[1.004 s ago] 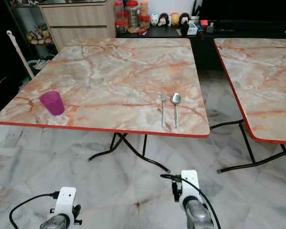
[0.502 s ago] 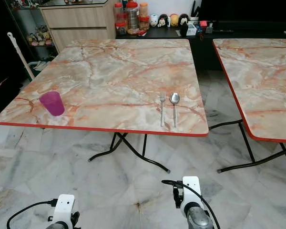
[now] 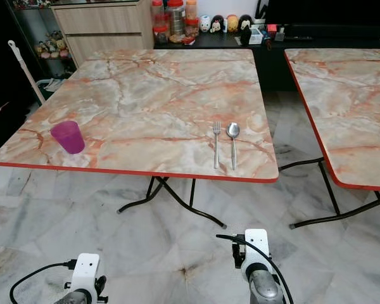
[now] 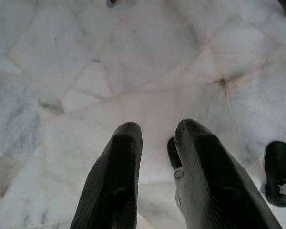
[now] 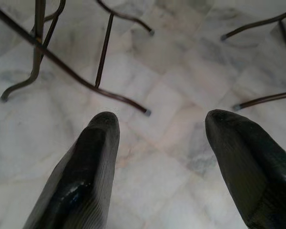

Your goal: Setting the table

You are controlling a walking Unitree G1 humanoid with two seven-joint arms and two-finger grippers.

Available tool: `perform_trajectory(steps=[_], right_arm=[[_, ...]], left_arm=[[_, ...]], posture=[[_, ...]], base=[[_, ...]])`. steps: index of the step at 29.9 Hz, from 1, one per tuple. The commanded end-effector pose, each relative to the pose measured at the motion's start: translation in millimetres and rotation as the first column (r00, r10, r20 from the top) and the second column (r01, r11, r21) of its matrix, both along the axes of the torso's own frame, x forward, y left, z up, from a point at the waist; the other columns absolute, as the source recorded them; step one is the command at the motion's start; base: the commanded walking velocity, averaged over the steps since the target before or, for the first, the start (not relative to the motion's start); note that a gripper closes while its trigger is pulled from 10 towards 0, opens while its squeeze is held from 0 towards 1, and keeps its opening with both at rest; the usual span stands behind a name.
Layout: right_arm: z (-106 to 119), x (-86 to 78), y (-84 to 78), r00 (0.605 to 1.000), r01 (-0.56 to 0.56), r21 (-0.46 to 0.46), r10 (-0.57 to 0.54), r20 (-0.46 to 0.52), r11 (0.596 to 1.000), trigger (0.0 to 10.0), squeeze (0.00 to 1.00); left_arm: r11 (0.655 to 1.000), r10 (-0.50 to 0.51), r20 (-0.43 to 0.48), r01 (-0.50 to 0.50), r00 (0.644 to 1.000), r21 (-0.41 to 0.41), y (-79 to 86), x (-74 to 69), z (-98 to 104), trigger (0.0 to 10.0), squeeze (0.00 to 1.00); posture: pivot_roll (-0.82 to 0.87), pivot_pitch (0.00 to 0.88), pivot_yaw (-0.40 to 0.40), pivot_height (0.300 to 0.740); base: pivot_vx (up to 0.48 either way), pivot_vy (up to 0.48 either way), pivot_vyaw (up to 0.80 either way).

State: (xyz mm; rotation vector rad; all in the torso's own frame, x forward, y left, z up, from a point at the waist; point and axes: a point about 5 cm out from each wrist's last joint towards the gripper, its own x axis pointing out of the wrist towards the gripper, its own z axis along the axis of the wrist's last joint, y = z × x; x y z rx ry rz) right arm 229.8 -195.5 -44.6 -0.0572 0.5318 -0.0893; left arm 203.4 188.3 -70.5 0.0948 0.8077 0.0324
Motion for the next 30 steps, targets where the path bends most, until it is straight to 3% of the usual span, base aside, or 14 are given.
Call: perform_trajectory(steps=[1, 9, 10, 11, 14, 15, 16, 21, 30], right_arm=[[5, 4.7, 2.2, 0.999, 0.02, 0.003, -0.02, 0.043, 1.0, 10.0, 0.0], [13, 8.9, 1.9, 0.992, 0.02, -0.03, -0.016, 0.129, 0.999, 10.0, 0.0], [49, 43.5, -6.8, 0.954, 0.016, -0.055, 0.002, 0.301, 0.998, 10.0, 0.0], [103, 81.0, -17.4, 0.861, 0.015, -0.084, 0.03, 0.508, 0.996, 10.0, 0.0], [129, 95.4, -20.7, 0.803, 0.015, -0.103, 0.049, 0.594, 0.995, 10.0, 0.0], [129, 95.4, -20.7, 0.803, 0.015, -0.103, 0.049, 0.594, 0.995, 10.0, 0.0], [141, 101.0, -19.2, 0.775, 0.006, -0.123, 0.073, 0.628, 0.992, 10.0, 0.0], [153, 107.1, -16.4, 0.748, -0.002, -0.122, 0.082, 0.658, 0.992, 10.0, 0.0], [150, 110.9, -13.2, 0.779, -0.011, -0.091, 0.066, 0.624, 0.996, 10.0, 0.0]], left_arm=[[1.0, 0.01, 0.002, -0.01, 1.0, 0.007, 3.4, 0.4, 1, 10.0, 0.0], [1.0, 0.006, 0.004, -0.006, 1.0, 0.009, 3.0, 2.7, 2, 10.0, 0.0], [1.0, 0.006, 0.005, -0.006, 1.0, 0.008, 2.7, 3.3, 2, 10.0, 0.0], [1.0, 0.006, 0.007, -0.006, 1.0, 0.007, 2.0, 4.3, 2, 10.0, 0.0], [1.0, 0.006, 0.009, -0.006, 1.0, 0.006, 1.1, 5.3, 3, 10.0, 0.0], [1.0, 0.006, 0.009, -0.006, 1.0, 0.006, 1.1, 5.3, 3, 10.0, 0.0], [1.0, 0.006, 0.011, -0.006, 1.0, 0.005, 0.9, 5.8, 3, 10.0, 0.0], [1.0, 0.0, 0.011, 0.0, 1.0, 0.005, 0.6, 6.3, 3, 10.0, 0.0], [1.0, 0.001, 0.013, -0.001, 1.0, 0.001, -0.3, 7.8, 4, 10.0, 0.0]], posture=[[-0.07, 0.028, 0.067, 0.74], [-0.07, 0.024, 0.064, 0.74], [-0.07, 0.022, 0.06, 0.74], [-0.07, 0.016, 0.058, 0.74], [-0.07, 0.009, 0.058, 0.74], [-0.07, 0.009, 0.058, 0.74], [-0.07, 0.007, 0.059, 0.74], [-0.08, 0.003, 0.06, 0.74], [-0.07, 0.006, 0.054, 0.74]], base=[[0.0, 0.0, 0.0], [0.0, 0.0, 0.0], [0.0, 0.0, 0.0], [0.0, 0.0, 0.0], [0.0, 0.0, 0.0], [0.0, 0.0, 0.0], [0.0, 0.0, 0.0], [0.0, 0.0, 0.0], [0.0, 0.0, 0.0]])
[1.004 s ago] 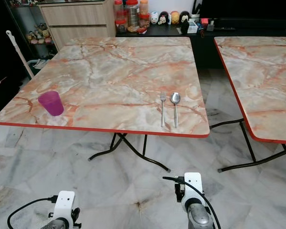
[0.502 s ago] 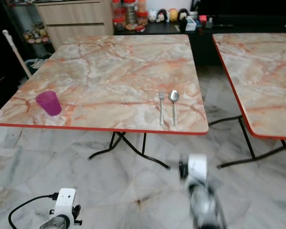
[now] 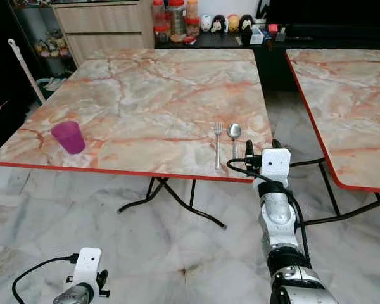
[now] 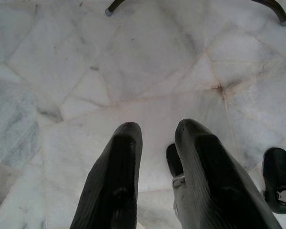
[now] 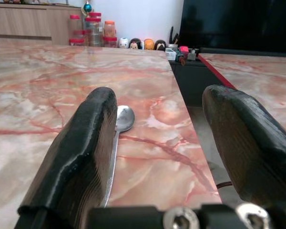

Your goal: Setting the table

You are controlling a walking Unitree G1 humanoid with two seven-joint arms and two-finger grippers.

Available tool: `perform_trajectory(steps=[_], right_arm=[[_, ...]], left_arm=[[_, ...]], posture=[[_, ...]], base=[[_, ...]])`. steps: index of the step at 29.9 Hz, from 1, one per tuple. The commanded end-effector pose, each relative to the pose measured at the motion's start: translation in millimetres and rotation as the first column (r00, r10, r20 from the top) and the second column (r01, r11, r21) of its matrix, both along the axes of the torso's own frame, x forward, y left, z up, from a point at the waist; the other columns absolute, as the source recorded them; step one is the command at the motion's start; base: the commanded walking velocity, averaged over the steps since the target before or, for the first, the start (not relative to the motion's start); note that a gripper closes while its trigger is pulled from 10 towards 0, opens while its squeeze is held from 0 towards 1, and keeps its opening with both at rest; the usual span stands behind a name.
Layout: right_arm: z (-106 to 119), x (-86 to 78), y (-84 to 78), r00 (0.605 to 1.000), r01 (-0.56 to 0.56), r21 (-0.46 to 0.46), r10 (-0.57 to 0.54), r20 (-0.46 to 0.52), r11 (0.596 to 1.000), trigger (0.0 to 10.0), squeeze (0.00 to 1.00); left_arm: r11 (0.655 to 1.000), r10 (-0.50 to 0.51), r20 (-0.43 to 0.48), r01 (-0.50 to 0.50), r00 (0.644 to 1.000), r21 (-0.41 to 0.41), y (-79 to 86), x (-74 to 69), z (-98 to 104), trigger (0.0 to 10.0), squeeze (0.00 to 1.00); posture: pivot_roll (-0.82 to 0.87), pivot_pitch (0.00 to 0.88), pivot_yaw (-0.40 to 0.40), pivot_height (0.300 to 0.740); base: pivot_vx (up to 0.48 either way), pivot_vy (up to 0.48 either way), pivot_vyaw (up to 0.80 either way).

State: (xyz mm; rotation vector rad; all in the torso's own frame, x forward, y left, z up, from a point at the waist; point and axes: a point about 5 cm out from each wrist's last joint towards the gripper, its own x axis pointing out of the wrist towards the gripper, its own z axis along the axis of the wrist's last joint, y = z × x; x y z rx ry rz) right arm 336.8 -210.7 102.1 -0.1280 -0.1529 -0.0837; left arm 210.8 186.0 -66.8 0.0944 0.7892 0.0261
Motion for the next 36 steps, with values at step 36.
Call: perform_trajectory(steps=[36], right_arm=[[-3.2, 6.8, 4.5, 0.998, -0.001, 0.036, 0.003, -0.067, 0.999, 10.0, 0.0]], left_arm=[[1.0, 0.009, -0.008, -0.009, 1.0, 0.004, 1.5, 1.3, 0.4, 10.0, 0.0]], posture=[[-0.06, 0.036, 0.048, 0.74]], base=[[0.284, 0.0, 0.0]])
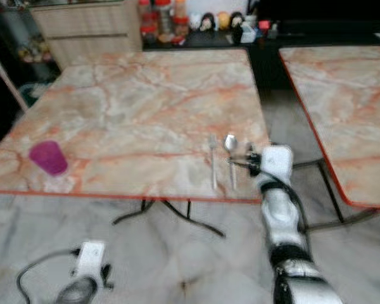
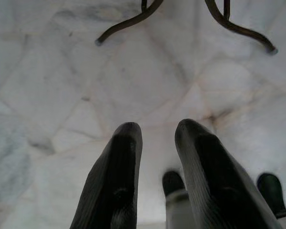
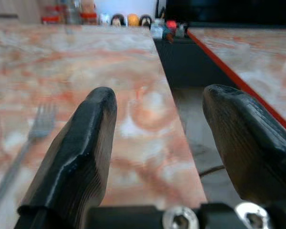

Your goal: Setting the table

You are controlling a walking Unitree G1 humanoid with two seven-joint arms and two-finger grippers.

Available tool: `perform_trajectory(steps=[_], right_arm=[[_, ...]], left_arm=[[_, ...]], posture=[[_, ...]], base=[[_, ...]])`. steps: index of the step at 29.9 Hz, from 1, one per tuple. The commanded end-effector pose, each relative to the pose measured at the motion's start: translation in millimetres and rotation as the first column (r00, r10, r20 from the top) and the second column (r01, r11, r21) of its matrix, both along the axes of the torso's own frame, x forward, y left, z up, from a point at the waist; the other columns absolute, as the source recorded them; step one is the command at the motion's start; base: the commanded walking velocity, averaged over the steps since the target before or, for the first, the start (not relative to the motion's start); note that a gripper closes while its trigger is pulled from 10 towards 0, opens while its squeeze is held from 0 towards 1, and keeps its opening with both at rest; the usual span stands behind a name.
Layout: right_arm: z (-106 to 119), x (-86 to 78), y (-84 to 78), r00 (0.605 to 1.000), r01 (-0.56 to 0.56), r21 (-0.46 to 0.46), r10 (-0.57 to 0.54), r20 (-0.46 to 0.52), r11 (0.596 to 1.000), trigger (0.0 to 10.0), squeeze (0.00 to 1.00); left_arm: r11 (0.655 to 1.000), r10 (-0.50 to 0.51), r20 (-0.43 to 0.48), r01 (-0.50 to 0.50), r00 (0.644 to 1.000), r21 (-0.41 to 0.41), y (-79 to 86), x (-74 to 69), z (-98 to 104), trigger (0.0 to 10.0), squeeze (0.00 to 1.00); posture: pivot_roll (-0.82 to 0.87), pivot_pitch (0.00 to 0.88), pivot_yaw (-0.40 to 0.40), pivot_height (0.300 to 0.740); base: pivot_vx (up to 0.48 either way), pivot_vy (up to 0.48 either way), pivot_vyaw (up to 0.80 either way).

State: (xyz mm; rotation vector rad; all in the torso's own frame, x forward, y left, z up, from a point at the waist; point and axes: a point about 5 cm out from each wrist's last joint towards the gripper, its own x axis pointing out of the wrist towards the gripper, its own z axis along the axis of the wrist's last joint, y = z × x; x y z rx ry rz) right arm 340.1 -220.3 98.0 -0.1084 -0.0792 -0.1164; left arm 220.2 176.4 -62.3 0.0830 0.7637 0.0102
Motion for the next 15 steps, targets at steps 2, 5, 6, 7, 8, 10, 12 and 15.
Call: perform_trajectory(steps=[2, 5, 6, 7, 8, 10, 12, 15], right_arm=[[0, 3.2, 15.2, 0.999, -0.04, 0.014, 0.04, 0.002, 0.999, 10.0, 0.0], [-1, 2.9, 16.7, 0.999, -0.044, 0.015, 0.044, -0.002, 0.999, 10.0, 0.0], [-1, 2.9, 16.8, 0.999, -0.044, 0.015, 0.044, -0.002, 0.999, 10.0, 0.0], [-1, 2.9, 16.7, 0.999, -0.044, 0.015, 0.044, -0.002, 0.999, 10.0, 0.0], [-1, 2.9, 16.7, 0.999, -0.044, 0.015, 0.044, -0.002, 0.999, 10.0, 0.0], [-4, 2.1, 18.1, 0.999, -0.045, 0.02, 0.046, -0.012, 0.999, 10.0, 0.0], [-7, 0.8, 19.3, 0.999, -0.044, 0.021, 0.044, -0.026, 0.999, 10.0, 0.0], [-10, -0.3, 19.4, 0.998, -0.037, 0.038, 0.039, -0.043, 0.999, 10.0, 0.0]], left_arm=[[1.0, 0.019, -0.032, -0.018, 0.999, 0.021, 11.1, -8.1, -4, 10.0, 0.0], [1.0, 0.017, -0.032, -0.017, 0.999, 0.022, 11.1, -8.0, -4, 10.0, 0.0], [1.0, 0.017, -0.032, -0.017, 0.999, 0.022, 11.1, -8.0, -4, 10.0, 0.0], [1.0, 0.018, -0.032, -0.017, 0.999, 0.022, 11.1, -8.0, -4, 10.0, 0.0], [1.0, 0.018, -0.032, -0.017, 0.999, 0.022, 11.1, -8.0, -4, 10.0, 0.0], [1.0, 0.017, -0.033, -0.016, 0.999, 0.024, 11.1, -8.2, -4, 10.0, 0.0], [0.999, 0.018, -0.034, -0.017, 0.999, 0.027, 11.4, -8.3, -4, 10.0, 0.0], [0.999, 0.02, -0.034, -0.019, 0.999, 0.029, 11.7, -8.1, -4, 10.0, 0.0]], posture=[[-0.06, 0.036, 0.048, 0.74], [-0.06, 0.036, 0.048, 0.74], [-0.06, 0.036, 0.048, 0.74], [-0.06, 0.036, 0.048, 0.74], [-0.06, 0.036, 0.048, 0.74], [-0.06, 0.033, 0.05, 0.74], [-0.06, 0.037, 0.05, 0.74], [-0.06, 0.039, 0.051, 0.74]], base=[[0.322, 0.0, 0.0], [0.322, 0.0, 0.0], [0.322, 0.0, 0.0], [0.322, 0.0, 0.0], [0.322, 0.0, 0.0], [0.311, 0.0, 0.0], [0.257, 0.0, 0.0], [0.0, 0.0, 0.0]])
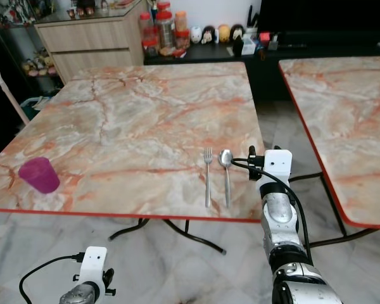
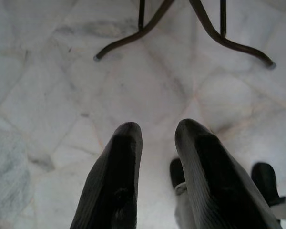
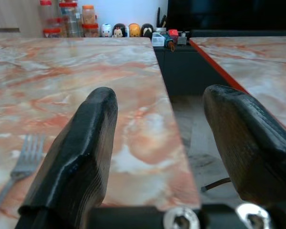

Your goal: Setting the table

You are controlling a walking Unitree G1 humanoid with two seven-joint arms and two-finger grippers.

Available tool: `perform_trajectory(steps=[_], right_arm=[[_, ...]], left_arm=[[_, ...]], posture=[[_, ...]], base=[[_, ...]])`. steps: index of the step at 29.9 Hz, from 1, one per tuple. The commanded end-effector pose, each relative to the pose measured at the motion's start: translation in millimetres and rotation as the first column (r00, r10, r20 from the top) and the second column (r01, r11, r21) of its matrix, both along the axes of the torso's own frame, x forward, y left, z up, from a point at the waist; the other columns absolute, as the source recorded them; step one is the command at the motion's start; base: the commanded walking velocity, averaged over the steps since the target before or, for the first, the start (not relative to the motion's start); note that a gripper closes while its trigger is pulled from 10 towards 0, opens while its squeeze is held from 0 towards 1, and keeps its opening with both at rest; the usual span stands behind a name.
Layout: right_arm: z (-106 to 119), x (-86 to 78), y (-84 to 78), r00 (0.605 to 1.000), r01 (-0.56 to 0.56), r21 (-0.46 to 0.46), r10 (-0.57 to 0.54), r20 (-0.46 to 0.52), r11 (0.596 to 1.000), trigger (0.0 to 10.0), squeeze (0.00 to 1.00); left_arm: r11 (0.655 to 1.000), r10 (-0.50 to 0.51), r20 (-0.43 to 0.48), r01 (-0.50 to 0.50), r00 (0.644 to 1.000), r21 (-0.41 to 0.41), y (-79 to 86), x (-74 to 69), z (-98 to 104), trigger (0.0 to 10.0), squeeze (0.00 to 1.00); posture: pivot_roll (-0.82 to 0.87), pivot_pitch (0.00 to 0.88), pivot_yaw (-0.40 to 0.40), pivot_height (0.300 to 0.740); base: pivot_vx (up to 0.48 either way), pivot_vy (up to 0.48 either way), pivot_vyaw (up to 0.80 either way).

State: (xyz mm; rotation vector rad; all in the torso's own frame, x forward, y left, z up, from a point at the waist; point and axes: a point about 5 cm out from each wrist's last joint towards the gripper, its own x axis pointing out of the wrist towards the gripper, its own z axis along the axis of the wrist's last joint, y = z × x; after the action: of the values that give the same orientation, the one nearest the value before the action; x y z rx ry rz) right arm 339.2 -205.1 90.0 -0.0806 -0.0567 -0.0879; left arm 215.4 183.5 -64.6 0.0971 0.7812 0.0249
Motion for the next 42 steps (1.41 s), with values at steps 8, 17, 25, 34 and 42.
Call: perform_trajectory(steps=[8, 17, 25, 34, 42], right_arm=[[-16, -0.5, 12.5, 0.992, -0.037, 0.023, 0.04, -0.123, 0.999, 10.0, 0.0], [-26, -1.3, 16.5, 0.976, -0.052, 0.022, 0.056, -0.21, 0.998, 10.0, 0.0], [-30, -2.4, 11.5, 0.966, -0.008, 0.005, 0.009, -0.258, 1.0, 10.0, 0.0], [-34, -3.4, 9.1, 0.954, 0.022, 0.017, -0.016, -0.301, 1.0, 10.0, 0.0], [-37, -4.6, 10.2, 0.947, 0.021, 0.034, -0.009, -0.32, 0.999, 10.0, 0.0]], left_arm=[[1.0, 0.006, -0.02, -0.006, 1.0, 0.012, 4.5, -3.0, -2, 10.0, 0.0], [1.0, 0.006, -0.02, -0.006, 1.0, 0.01, 4.2, -2.7, -2, 10.0, 0.0], [1.0, 0.004, -0.02, -0.004, 1.0, 0.009, 4.3, -2.5, -1, 10.0, 0.0], [1.0, 0.002, -0.021, -0.002, 1.0, 0.011, 4.4, -2.6, -2, 10.0, 0.0], [1.0, 0.005, -0.016, -0.005, 1.0, 0.015, 4.5, -2.5, -1, 10.0, 0.0]], posture=[[-0.06, 0.042, 0.052, 0.74], [-0.06, 0.047, 0.051, 0.74], [-0.06, 0.051, 0.053, 0.74], [-0.06, 0.052, 0.053, 0.74], [-0.06, 0.057, 0.052, 0.74]], base=[[0.0, 0.0, 0.0], [0.0, 0.0, 0.0], [0.0, 0.0, 0.0], [0.0, 0.0, 0.0], [0.0, 0.0, 0.0]])
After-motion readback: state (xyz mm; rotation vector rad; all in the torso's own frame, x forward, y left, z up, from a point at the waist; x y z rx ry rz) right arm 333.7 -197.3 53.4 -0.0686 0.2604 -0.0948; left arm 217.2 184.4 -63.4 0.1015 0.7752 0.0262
